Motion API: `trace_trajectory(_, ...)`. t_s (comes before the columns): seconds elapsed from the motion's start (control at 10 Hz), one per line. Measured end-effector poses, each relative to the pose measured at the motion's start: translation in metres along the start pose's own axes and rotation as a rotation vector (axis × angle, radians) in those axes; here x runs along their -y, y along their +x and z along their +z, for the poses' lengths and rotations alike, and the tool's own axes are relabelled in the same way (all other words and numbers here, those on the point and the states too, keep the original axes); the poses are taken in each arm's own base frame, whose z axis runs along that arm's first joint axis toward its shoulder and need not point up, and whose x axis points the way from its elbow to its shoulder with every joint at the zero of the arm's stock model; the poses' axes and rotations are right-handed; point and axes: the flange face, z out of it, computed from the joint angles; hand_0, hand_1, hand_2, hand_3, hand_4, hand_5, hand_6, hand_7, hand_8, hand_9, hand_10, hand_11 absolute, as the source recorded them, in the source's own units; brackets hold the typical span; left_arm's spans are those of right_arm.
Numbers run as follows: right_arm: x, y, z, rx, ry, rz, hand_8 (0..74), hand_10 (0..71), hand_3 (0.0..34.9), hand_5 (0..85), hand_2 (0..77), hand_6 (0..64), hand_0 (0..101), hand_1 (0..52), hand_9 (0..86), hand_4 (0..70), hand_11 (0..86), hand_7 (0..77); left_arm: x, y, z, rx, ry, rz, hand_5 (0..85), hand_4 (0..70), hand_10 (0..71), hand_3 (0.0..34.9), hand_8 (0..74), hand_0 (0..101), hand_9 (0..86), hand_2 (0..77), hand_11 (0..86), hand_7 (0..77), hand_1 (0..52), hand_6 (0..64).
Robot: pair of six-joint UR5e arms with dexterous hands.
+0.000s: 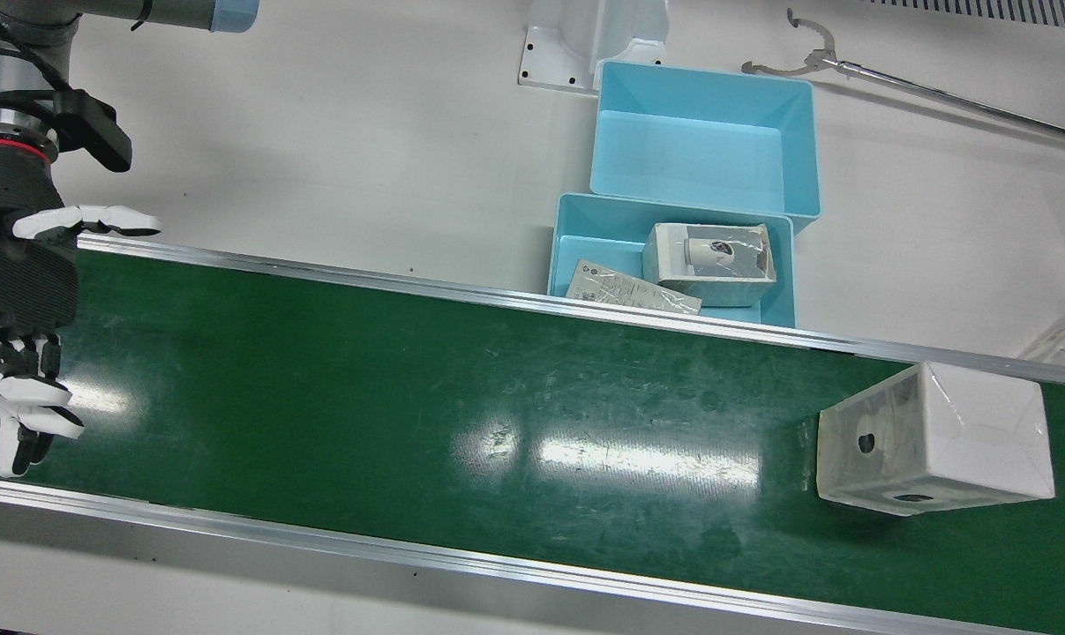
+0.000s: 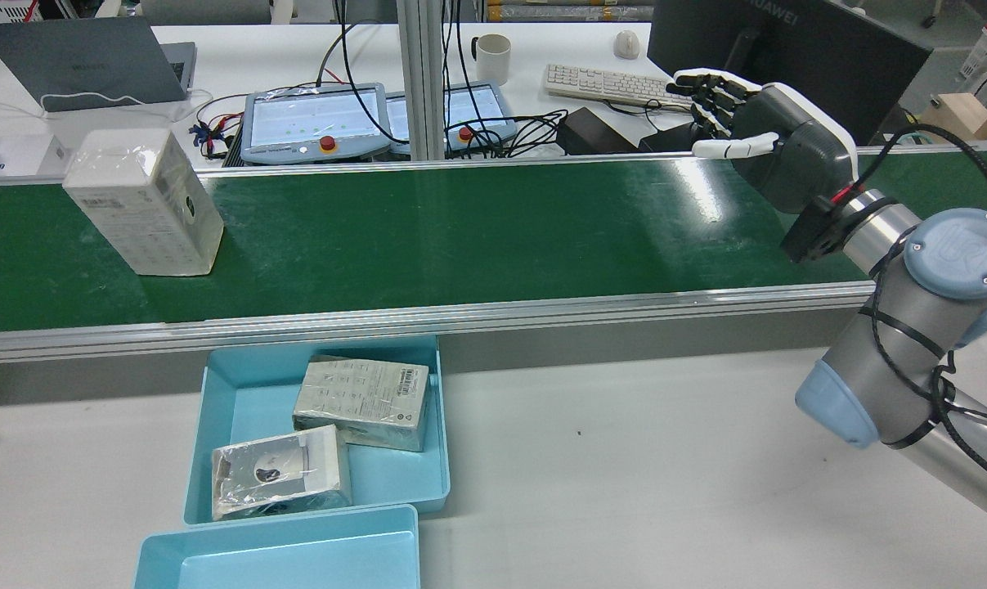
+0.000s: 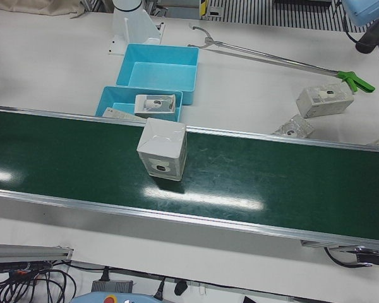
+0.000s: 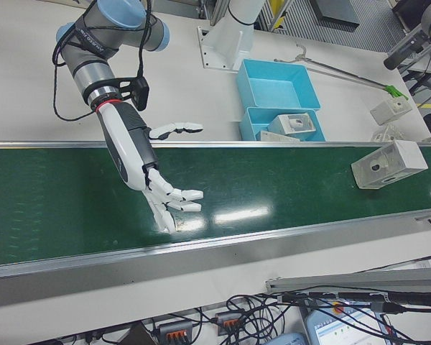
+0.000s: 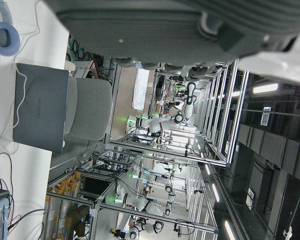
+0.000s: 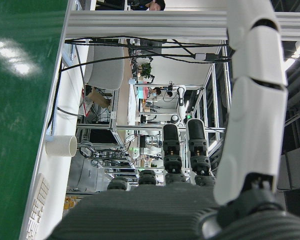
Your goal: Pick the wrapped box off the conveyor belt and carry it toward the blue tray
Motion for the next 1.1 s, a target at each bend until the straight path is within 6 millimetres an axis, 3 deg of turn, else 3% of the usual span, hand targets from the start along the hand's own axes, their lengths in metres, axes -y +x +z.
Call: trace_trajectory(1.1, 0.0084, 0.0053, 0.0028, -0.007, -0.002, 0.003, 0.5, 0.0, 5.6, 26.7, 16.4, 5.5, 47, 12.5, 6.0, 14.7, 1.6, 20.7, 0.0000, 0.0000, 0.0000, 0.000, 0.000, 0.000, 0.5, 0.0, 0.5, 0.0, 0.5, 0, 0.0, 0.5, 0.0, 0.5, 0.0, 0.0)
